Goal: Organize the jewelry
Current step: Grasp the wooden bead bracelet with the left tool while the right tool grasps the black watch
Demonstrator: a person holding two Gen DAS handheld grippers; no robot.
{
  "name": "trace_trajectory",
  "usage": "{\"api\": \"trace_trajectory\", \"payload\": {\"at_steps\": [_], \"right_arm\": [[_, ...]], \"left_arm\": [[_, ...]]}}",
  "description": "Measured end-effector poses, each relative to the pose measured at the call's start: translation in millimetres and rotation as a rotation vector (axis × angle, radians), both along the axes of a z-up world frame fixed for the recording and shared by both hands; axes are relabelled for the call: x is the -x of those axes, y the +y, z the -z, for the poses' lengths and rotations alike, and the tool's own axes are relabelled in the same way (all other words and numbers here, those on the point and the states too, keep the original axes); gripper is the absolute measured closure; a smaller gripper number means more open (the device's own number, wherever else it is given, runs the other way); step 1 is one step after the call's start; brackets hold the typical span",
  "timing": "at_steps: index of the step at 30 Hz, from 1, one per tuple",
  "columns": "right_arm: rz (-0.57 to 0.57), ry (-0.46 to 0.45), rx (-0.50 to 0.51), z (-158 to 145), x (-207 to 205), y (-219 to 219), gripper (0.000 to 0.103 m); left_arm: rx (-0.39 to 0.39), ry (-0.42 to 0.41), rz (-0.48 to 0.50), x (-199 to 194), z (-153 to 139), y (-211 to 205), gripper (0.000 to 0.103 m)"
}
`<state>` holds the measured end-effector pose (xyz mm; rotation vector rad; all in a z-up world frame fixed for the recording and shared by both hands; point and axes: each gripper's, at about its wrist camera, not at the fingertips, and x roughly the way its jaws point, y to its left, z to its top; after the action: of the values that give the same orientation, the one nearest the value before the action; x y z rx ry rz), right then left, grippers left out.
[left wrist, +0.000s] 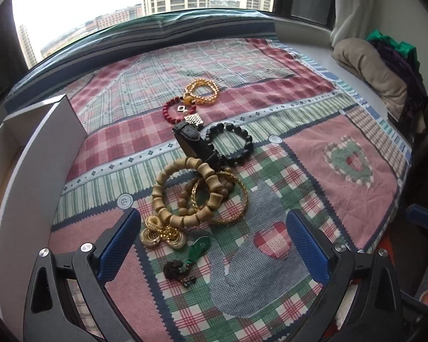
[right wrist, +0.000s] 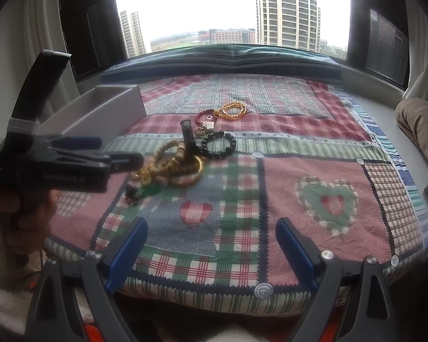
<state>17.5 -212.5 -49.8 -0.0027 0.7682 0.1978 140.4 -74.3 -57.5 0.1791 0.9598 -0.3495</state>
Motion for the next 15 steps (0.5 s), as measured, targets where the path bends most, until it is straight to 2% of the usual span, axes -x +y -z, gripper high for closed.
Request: {"api": "trace_trajectory", "payload": {"at_steps": [1,3,5,6,9,10,15], "right_arm": [[0.003,-0.003,-0.001,-0.7,1.5,-1.6,0.010],[0.011,-0.010,-0.001,-1.6,4.7,-5.3,0.010],[0.022,-0.008,-0.001,-0.2,5.5,-9.9,0.010],[0.028,-0.003,-0.005,1.2,4.8,-12.3,0.010],[0.041,0.016,-0.020,5.6,0.2,-17.6,0.010],[0.041,0.019,-0.020,6.2,-1.3,-17.7,0.010],[0.029,0.015,-0.003,5.7,-3.5,-13.4,0.010]], "left_arm": [[-0.022,0.017,-0.003,-10.4,9.2,-5.4,0.014],[-0.031,0.055,0.000,-27.2,26.0,-12.9,0.022],[-0.038,0.088,-0.004,-40.2,42.1,-16.6,0.024],[-0.050,0.100,-0.015,-44.8,48.1,-17.3,0.033],[-0.066,0.137,-0.038,-52.2,57.3,-14.1,0.080],[-0.047,0.136,-0.039,-51.8,55.9,-11.2,0.087],[0.030,0.090,-0.069,-47.2,32.5,8.1,0.089]]}}
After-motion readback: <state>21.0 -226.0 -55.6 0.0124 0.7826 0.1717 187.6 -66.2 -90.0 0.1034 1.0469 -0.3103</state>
